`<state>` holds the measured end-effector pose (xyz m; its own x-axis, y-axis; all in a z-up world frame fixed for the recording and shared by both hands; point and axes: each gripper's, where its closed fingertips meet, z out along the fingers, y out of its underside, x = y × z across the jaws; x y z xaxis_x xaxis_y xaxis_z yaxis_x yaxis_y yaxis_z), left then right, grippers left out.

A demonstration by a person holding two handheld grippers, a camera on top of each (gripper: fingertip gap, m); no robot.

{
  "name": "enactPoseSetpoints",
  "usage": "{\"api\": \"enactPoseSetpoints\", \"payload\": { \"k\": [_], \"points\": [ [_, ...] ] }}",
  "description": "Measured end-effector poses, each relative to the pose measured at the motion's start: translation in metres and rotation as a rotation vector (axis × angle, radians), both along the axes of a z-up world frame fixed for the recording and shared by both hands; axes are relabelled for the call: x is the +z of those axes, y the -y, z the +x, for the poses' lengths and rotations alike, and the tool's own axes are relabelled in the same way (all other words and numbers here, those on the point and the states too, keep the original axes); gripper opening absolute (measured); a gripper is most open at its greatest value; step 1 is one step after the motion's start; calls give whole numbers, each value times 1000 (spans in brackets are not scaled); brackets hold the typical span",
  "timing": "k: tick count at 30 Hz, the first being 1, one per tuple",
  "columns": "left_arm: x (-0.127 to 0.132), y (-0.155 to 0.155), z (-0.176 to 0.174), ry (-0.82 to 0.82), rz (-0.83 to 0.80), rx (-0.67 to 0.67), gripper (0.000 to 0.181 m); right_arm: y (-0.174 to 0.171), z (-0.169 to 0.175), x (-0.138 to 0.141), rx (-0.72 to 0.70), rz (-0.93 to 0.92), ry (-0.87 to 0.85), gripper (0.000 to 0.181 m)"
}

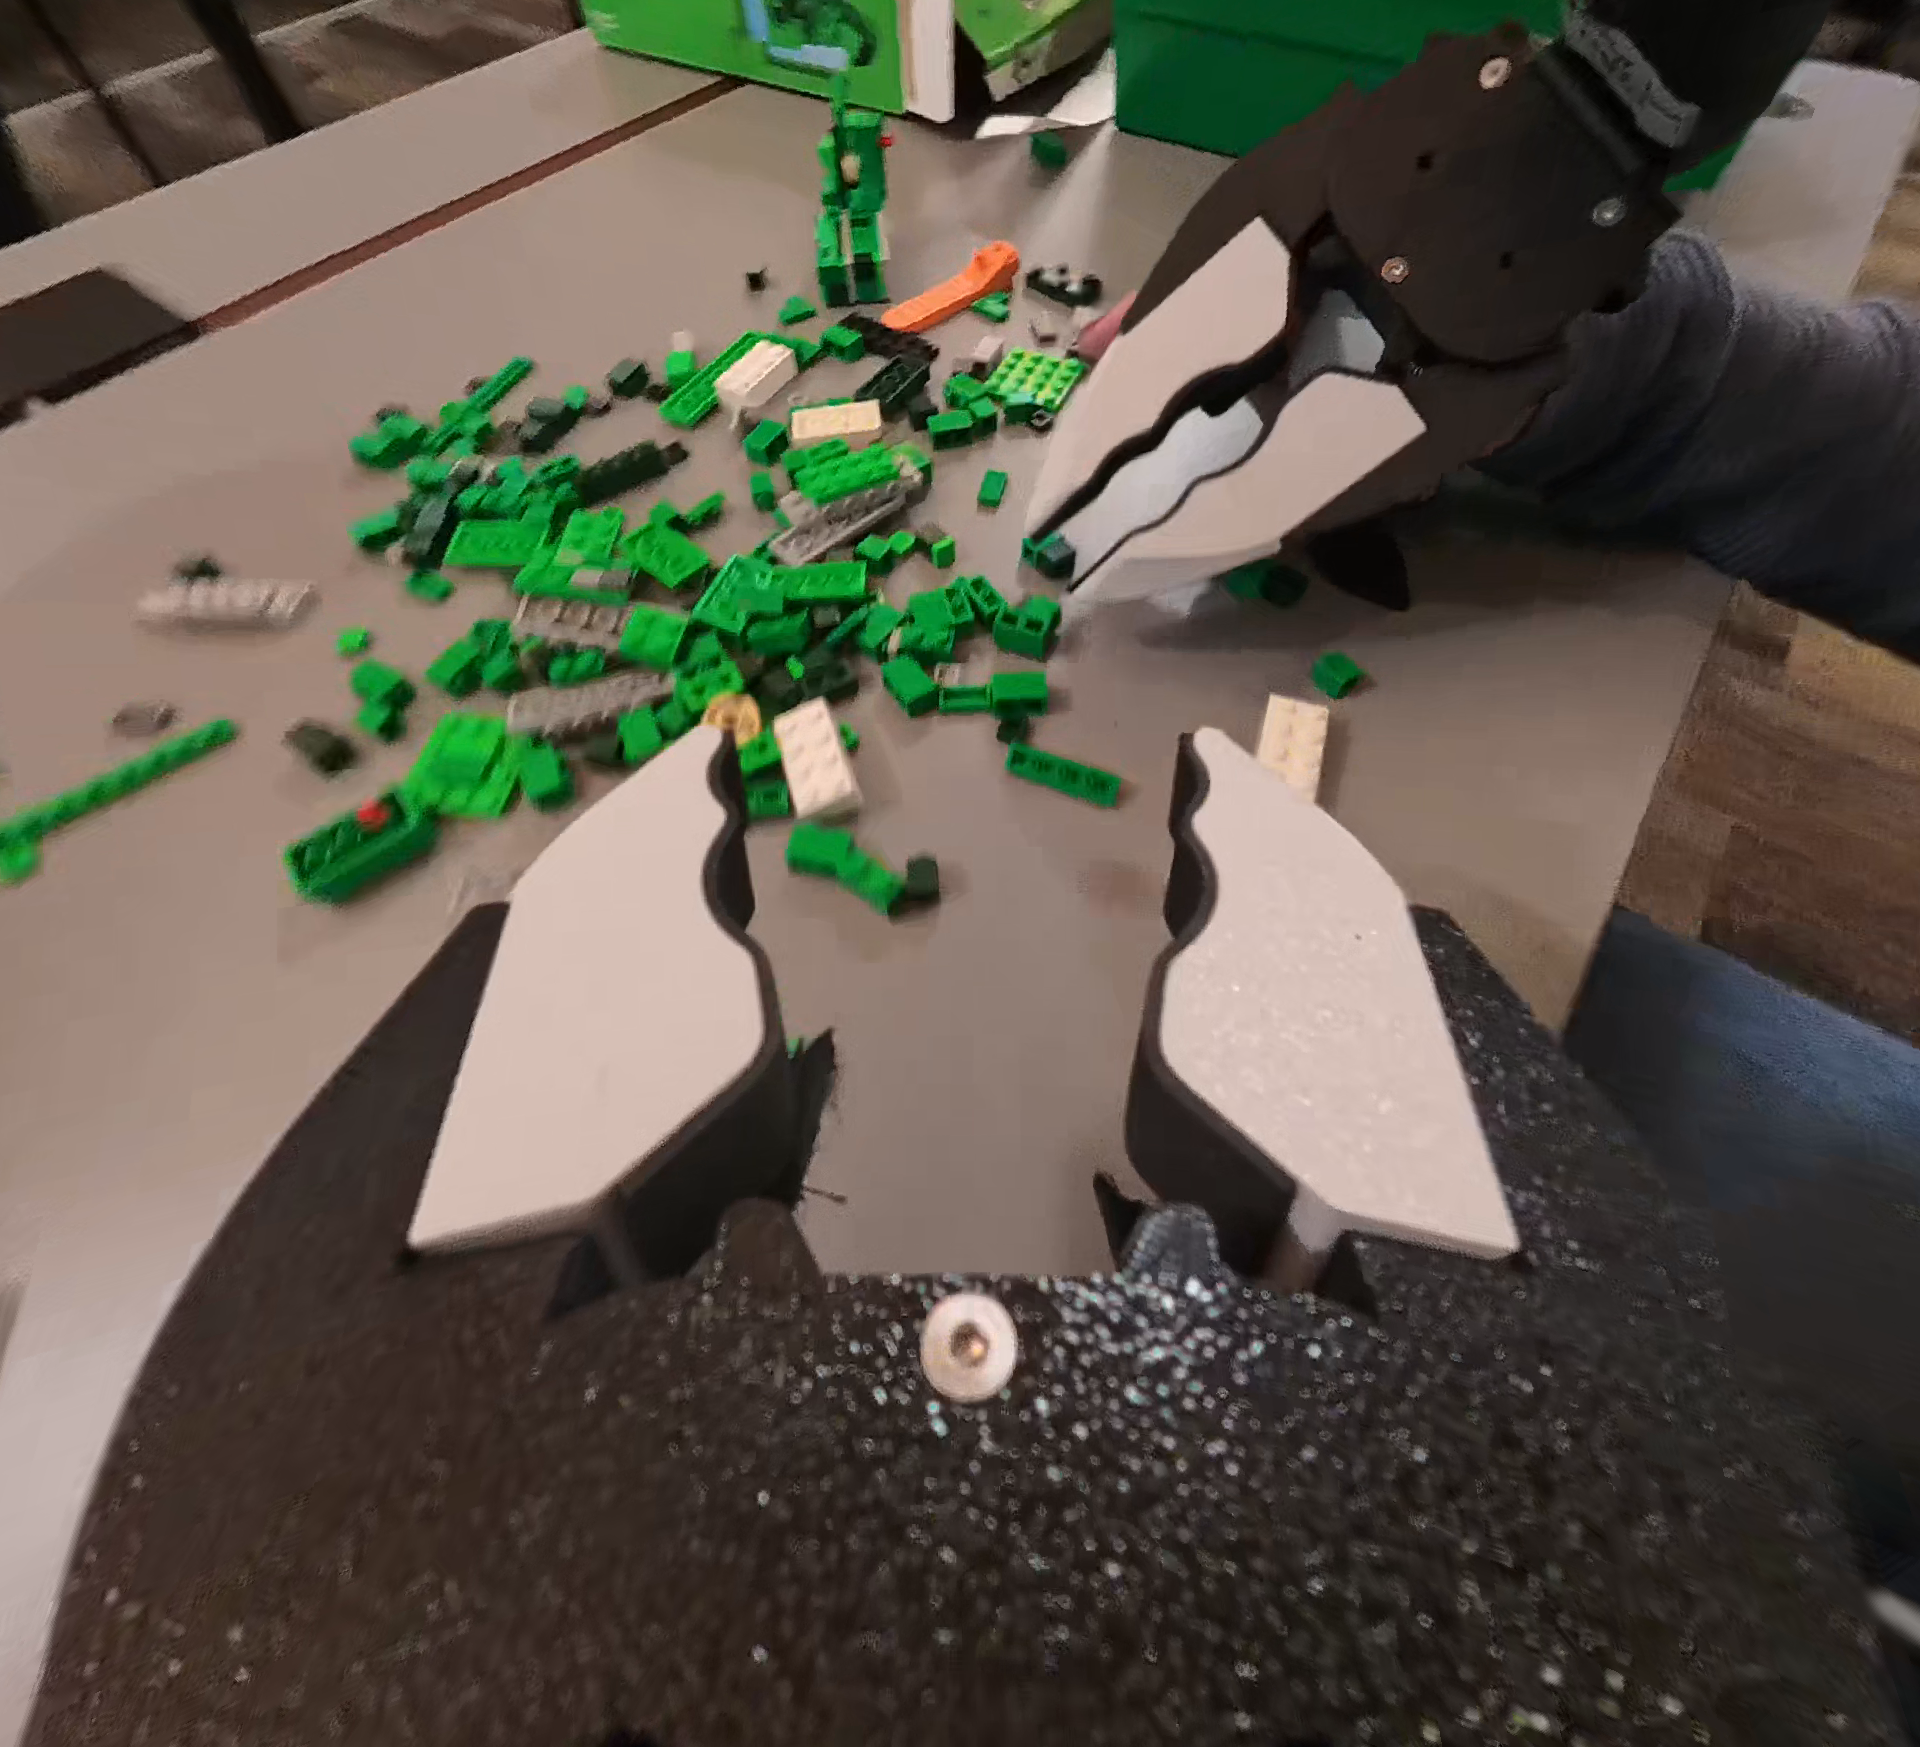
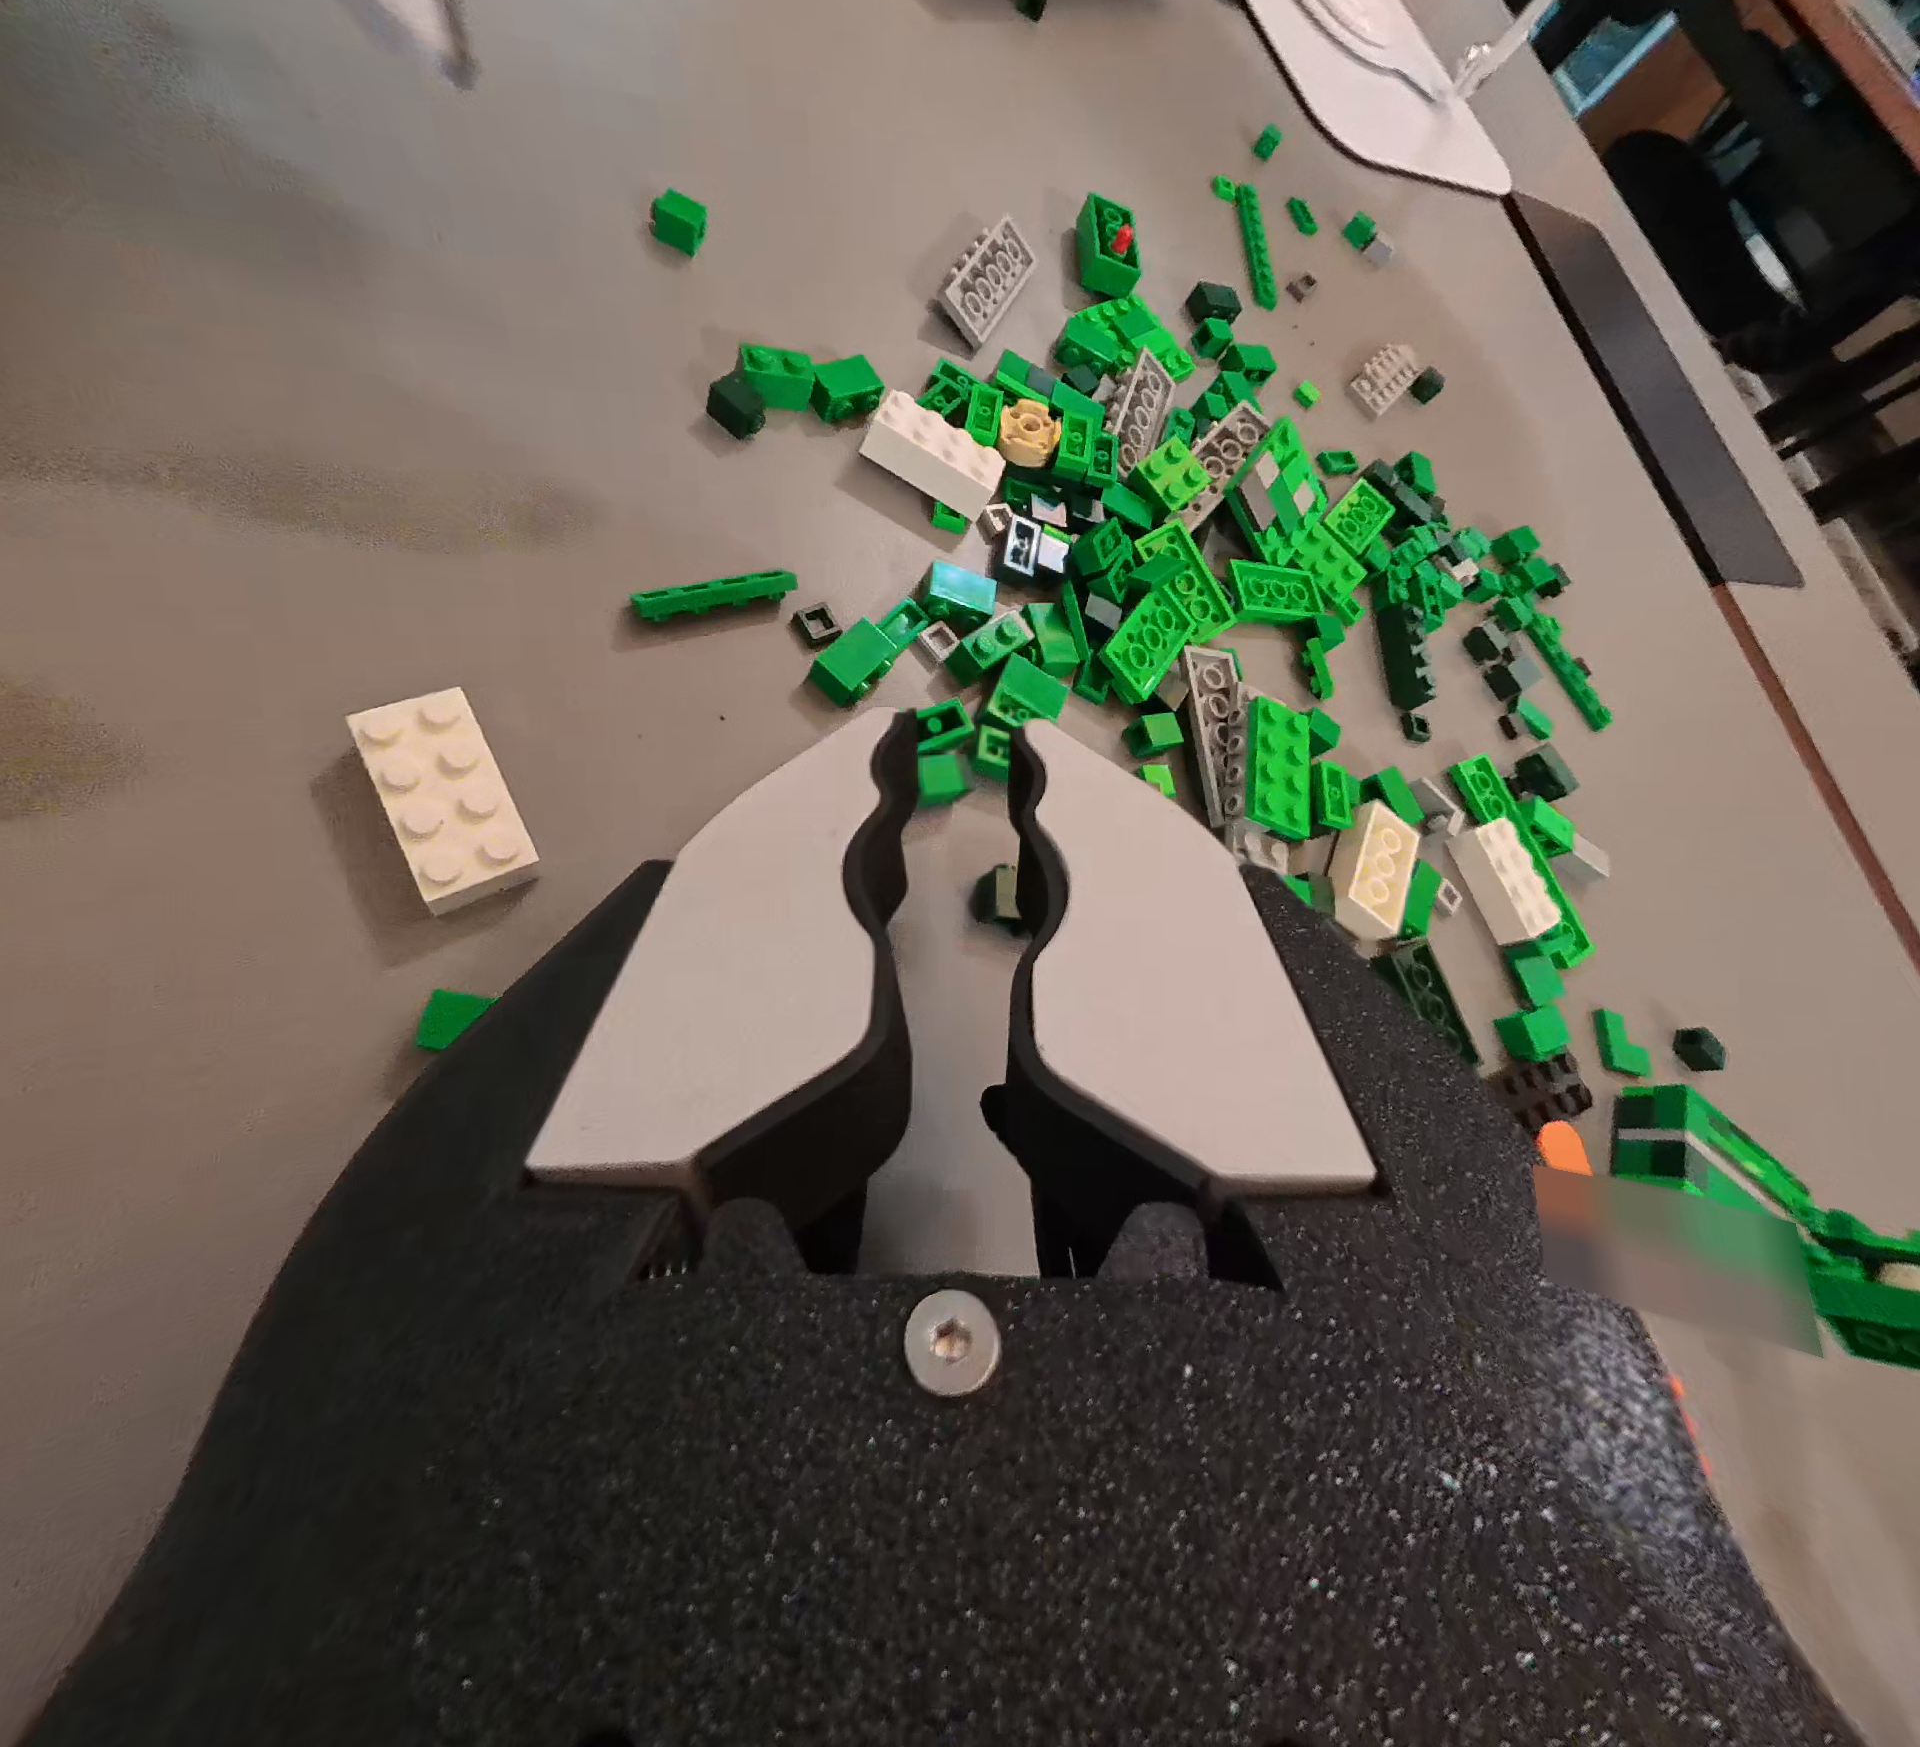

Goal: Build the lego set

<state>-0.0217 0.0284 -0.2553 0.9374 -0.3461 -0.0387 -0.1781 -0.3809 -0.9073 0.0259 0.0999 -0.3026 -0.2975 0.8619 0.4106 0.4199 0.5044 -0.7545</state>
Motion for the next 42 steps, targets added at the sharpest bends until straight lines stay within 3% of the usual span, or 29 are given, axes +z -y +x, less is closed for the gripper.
{"api": "enactPoseSetpoints", "payload": {
  "k": [5, 10, 12, 15, 21, 25, 29, 31, 33, 38, 42],
  "points": [
    [-5, -56, 5, -89, 23, -202, 78, -21, 9, 9, -55, 74, 1, 19],
    [-11, -95, -9, -173, 41, -330, 76, -18, 29, -4, -72, -231, 162, 20],
    [-13, -105, -13, -166, 60, -342, 76, -8, 31, -5, -108, -325, 187, 20],
    [-6, -114, -24, -144, 150, -291, 75, -12, 30, -3, -261, -277, 152, 20],
    [12, -104, -40, -125, 307, -231, 70, -19, 28, -3, -366, -295, 189, 17],
    [12, -97, -25, -129, 306, -292, 69, -28, 30, -16, -270, -153, 290, 28],
    [9, -88, -12, -161, 294, -371, 66, -24, 20, -18, -89, -246, 313, 34],
    [7, -84, -5, -121, 262, -420, 65, -24, 16, -19, -25, -249, 357, 23],
    [5, -83, -3, -59, 215, -461, 65, -30, 14, -19, 18, -190, 400, 0],
    [-2, -94, -4, 78, 96, -531, 60, -43, -7, 6, 70, -75, 298, 0],
    [-7, -100, -10, 125, 84, -501, 60, -33, 10, -9, 107, -189, 433, 30]
  ]
}}
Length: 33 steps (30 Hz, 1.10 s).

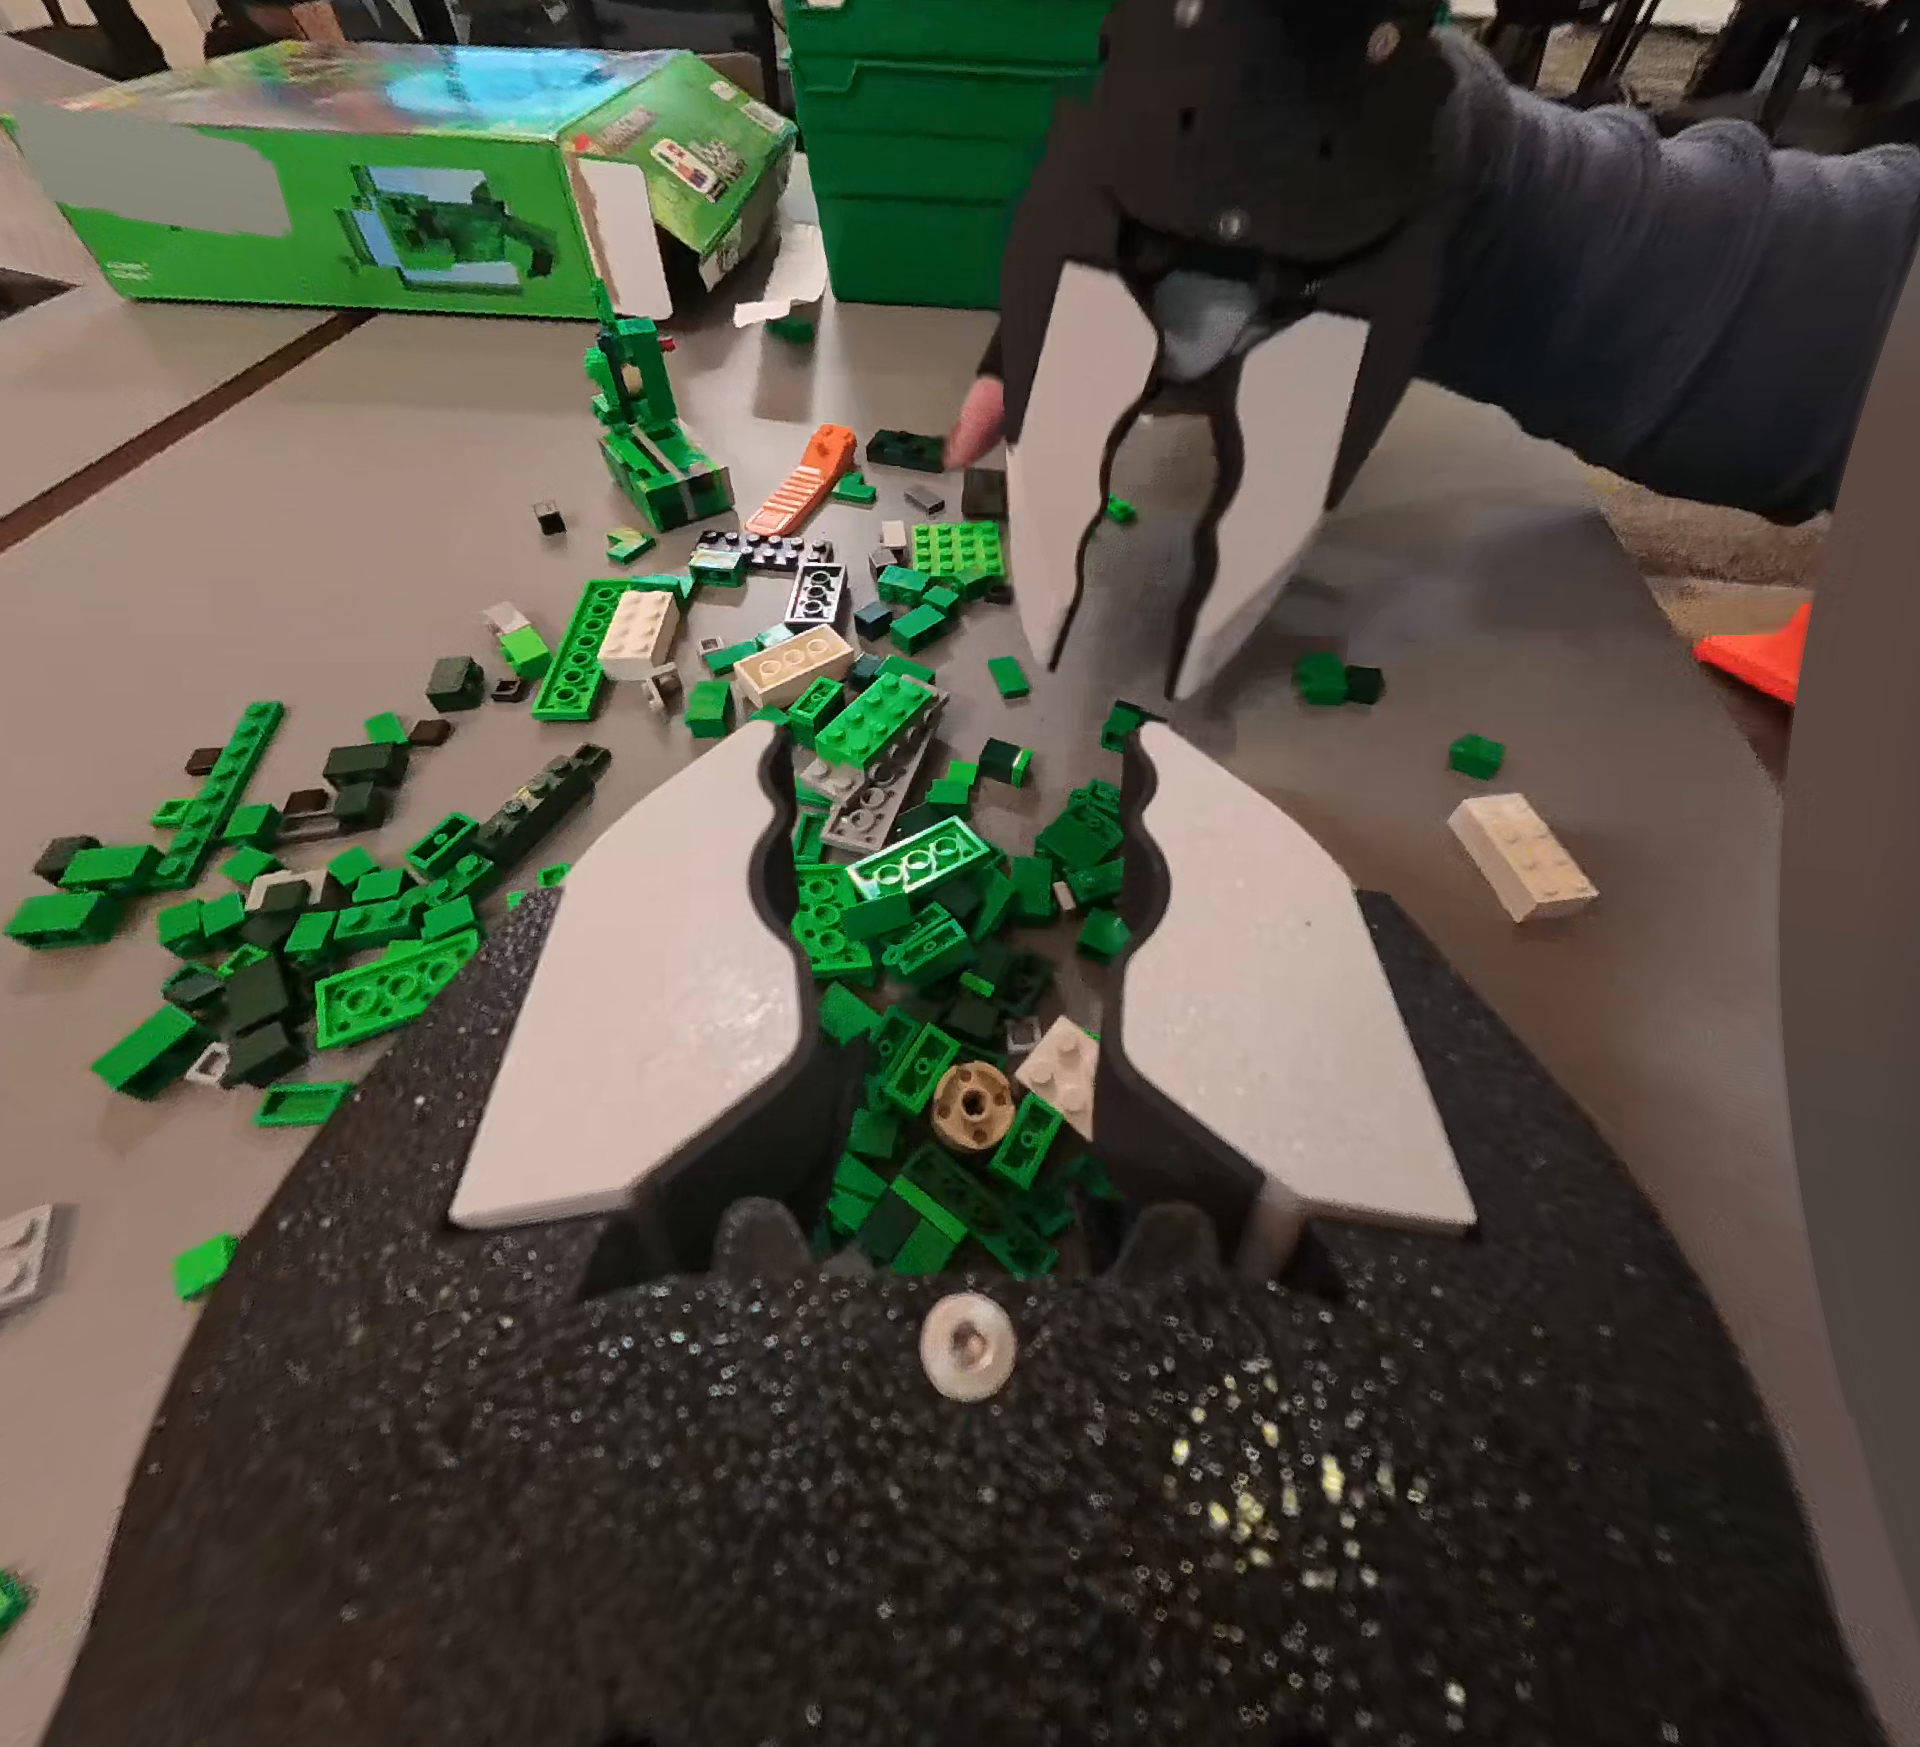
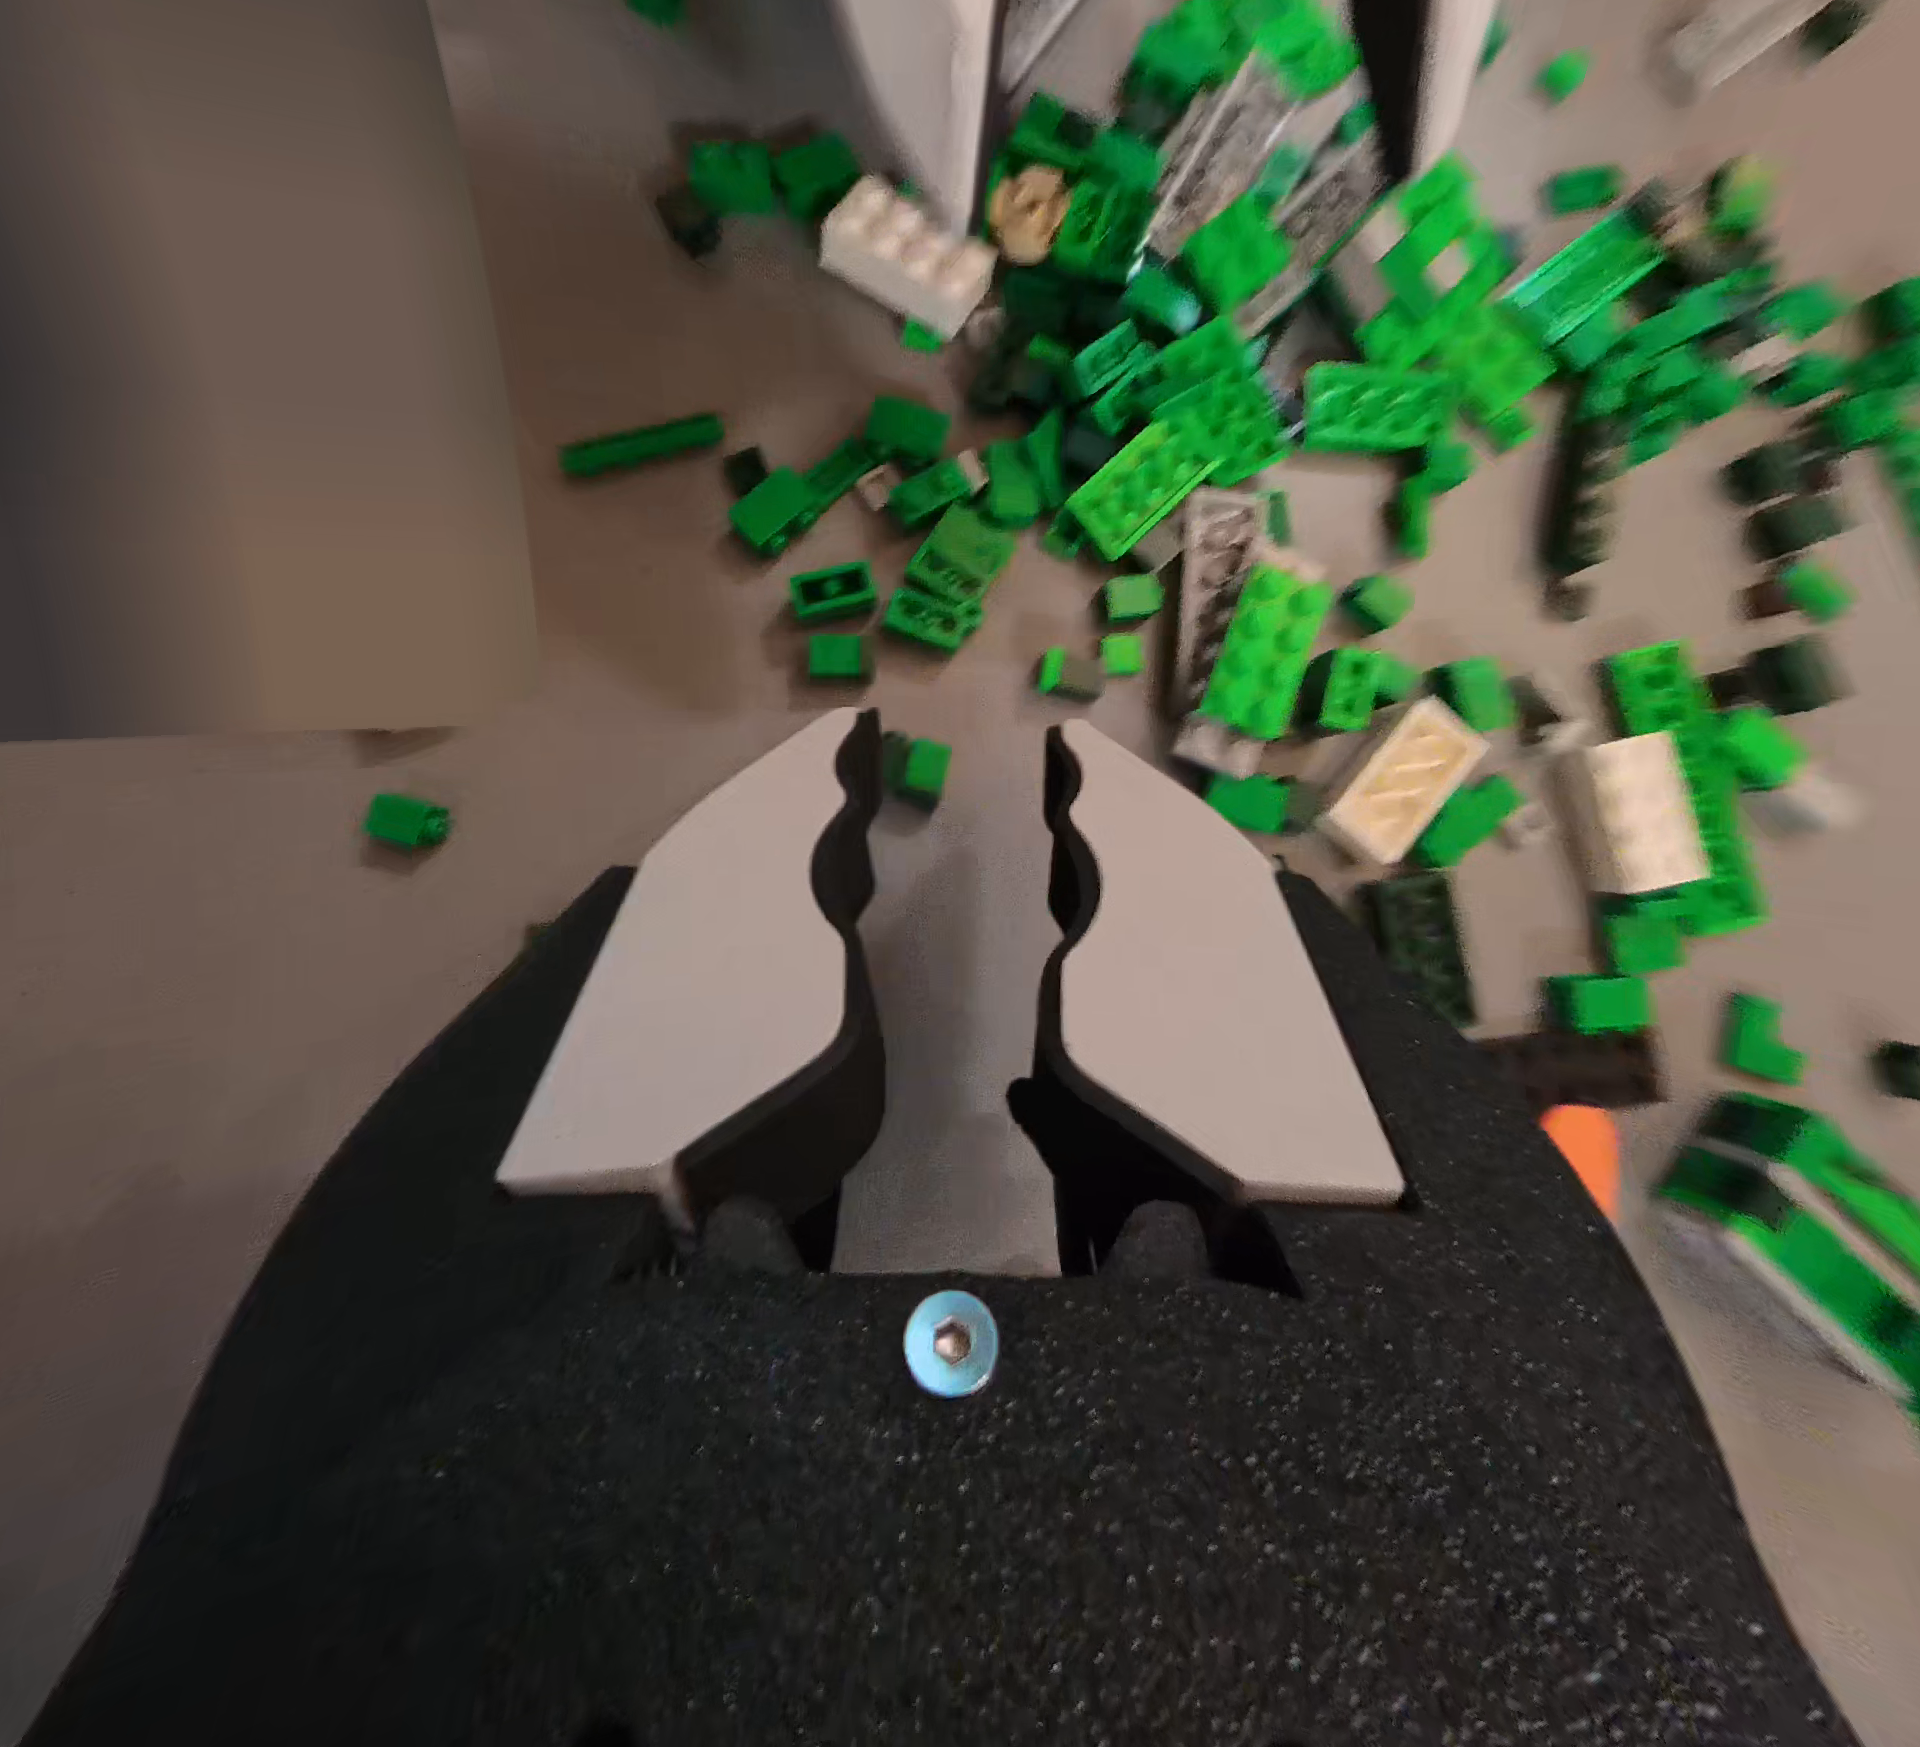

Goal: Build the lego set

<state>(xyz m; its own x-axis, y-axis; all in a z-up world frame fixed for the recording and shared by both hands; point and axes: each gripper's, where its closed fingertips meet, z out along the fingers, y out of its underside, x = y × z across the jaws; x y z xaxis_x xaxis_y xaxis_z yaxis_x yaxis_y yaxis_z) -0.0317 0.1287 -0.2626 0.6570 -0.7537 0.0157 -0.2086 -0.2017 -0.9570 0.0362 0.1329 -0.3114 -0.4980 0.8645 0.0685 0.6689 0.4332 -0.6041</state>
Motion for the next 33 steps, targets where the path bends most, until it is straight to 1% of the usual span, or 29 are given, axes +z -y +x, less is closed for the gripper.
{"api": "enactPoseSetpoints", "payload": {
  "k": [2, 3, 4, 6, 8, 10, 13, 15, 19, 21, 23, 24, 25, 27, 28, 29, 31, 33],
  "points": [
    [3, 3, -1, 12, 8, 8, 59, -1, 7, -16, 16, 25, 39, 32],
    [4, 6, 0, 15, 6, 5, 59, 1, 7, -18, 25, 19, 26, 31],
    [5, 8, 1, 18, 3, 2, 60, 4, 6, -16, 29, 2, 2, 27],
    [7, 11, 4, 39, 4, -2, 60, 1, 7, -18, 23, 36, 1, 16],
    [9, 12, 7, 68, -8, -4, 60, -1, 2, -14, 12, 78, -41, 16],
    [7, 12, 10, 71, -17, -9, 60, -4, -9, -1, -7, 151, -134, 16],
    [6, 16, 13, 96, -60, -40, 55, -5, -36, 33, -30, 313, -376, 16],
    [9, 25, 17, 146, -104, -110, 37, 0, -52, 51, -21, 413, -502, 16],
    [25, 18, 1, 276, -86, -36, 33, 8, -75, 61, 4, 566, -612, 16],
    [19, 13, -5, 264, -133, 5, 33, 10, -81, 63, 9, 604, -640, 16],
    [9, 12, -7, 233, -177, 7, 34, 11, -84, 64, 19, 626, -657, 16],
    [10, 13, -6, 256, -179, -9, 29, 11, -85, 64, 23, 636, -664, 16],
    [13, 16, -3, 281, -177, -44, 18, 11, -85, 65, 31, 634, -671, 16],
    [13, 16, -3, 307, -175, -62, 16, 12, -83, 65, 45, 616, -676, 16],
    [12, 15, -3, 314, -179, -62, 11, 14, -82, 65, 59, 614, -680, 16],
    [11, 17, -3, 318, -186, -78, 8, 16, -82, 63, 75, 611, -682, 16],
    [7, 22, -1, 302, -211, -127, 7, 21, -80, 60, 104, 549, -685, 16],
    [5, 27, 1, 280, -209, -176, 7, 27, -77, 59, 118, 402, -698, 16]
  ]
}}
